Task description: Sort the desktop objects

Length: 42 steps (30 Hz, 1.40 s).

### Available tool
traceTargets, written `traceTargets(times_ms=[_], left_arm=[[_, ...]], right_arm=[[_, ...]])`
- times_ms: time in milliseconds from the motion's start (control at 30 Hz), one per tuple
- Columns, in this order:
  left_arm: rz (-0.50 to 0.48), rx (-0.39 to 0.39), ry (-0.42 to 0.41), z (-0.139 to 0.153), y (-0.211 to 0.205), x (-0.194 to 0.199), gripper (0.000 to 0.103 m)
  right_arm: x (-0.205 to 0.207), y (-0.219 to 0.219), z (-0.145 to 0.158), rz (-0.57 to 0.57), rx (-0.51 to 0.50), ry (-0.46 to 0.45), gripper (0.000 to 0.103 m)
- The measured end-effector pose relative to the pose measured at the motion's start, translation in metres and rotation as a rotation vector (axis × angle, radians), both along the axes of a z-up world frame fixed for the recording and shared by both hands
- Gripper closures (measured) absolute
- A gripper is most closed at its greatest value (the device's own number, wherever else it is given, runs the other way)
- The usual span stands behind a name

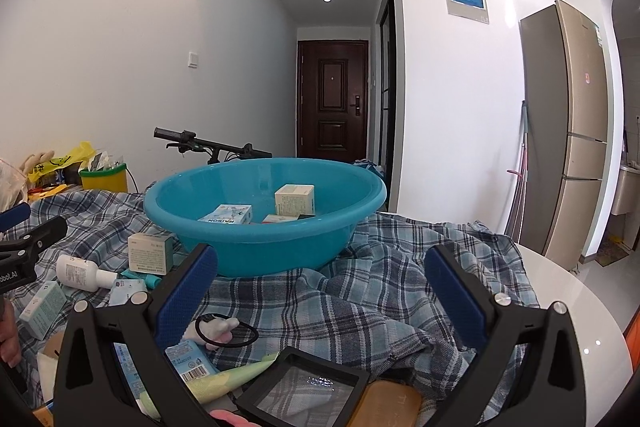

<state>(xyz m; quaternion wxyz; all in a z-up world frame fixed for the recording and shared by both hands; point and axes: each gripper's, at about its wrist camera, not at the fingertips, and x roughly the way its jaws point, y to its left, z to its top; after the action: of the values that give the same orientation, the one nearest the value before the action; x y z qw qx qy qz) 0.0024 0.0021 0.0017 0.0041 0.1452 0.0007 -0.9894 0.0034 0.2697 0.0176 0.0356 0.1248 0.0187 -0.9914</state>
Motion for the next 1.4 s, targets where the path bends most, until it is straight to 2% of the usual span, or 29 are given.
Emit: traceTargets(times_ms=[1400], left_arm=[[0.001,0.006,-0.002,-0.0009,-0.0015,-0.0003,0.0]], right_arm=[[0.0005,0.0044,-0.0006,-0.045,-0.006,-0.006,0.0]])
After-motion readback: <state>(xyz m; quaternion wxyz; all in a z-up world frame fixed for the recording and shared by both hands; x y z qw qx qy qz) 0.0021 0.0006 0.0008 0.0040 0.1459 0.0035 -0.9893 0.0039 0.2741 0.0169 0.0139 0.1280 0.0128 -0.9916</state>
